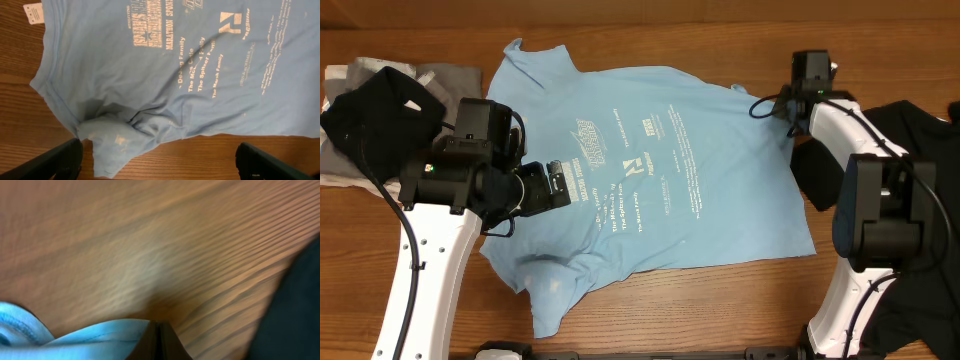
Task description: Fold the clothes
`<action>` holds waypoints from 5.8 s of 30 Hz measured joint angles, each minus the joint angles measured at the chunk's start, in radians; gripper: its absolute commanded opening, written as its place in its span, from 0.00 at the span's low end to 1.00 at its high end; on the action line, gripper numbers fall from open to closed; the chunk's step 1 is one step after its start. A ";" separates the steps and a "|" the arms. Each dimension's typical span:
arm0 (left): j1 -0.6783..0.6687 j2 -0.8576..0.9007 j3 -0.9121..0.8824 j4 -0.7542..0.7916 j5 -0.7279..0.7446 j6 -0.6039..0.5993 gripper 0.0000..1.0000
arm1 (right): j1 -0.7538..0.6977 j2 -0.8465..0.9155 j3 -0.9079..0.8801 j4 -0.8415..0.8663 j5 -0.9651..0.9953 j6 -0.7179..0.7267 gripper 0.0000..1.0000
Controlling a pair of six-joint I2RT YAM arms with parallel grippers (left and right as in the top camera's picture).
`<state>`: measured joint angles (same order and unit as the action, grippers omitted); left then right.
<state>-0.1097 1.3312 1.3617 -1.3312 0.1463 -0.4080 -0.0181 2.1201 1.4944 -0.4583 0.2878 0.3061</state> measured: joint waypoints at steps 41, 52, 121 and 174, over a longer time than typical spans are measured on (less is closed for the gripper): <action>0.000 0.000 0.000 0.047 0.013 0.000 1.00 | 0.152 0.038 0.155 -0.003 -0.251 -0.045 0.84; 0.000 0.000 0.000 0.042 0.016 0.000 1.00 | 0.137 0.119 0.155 0.021 -0.228 -0.003 0.79; 0.000 0.000 0.000 0.021 0.019 0.000 1.00 | 0.137 0.201 0.246 0.061 -0.178 0.083 0.72; 0.000 0.000 0.000 0.018 0.014 0.000 1.00 | 0.137 0.247 0.370 0.079 -0.101 0.098 0.04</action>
<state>-0.1097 1.3312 1.3617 -1.3132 0.1604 -0.4080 0.1184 2.3672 1.8645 -0.3794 0.1871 0.4042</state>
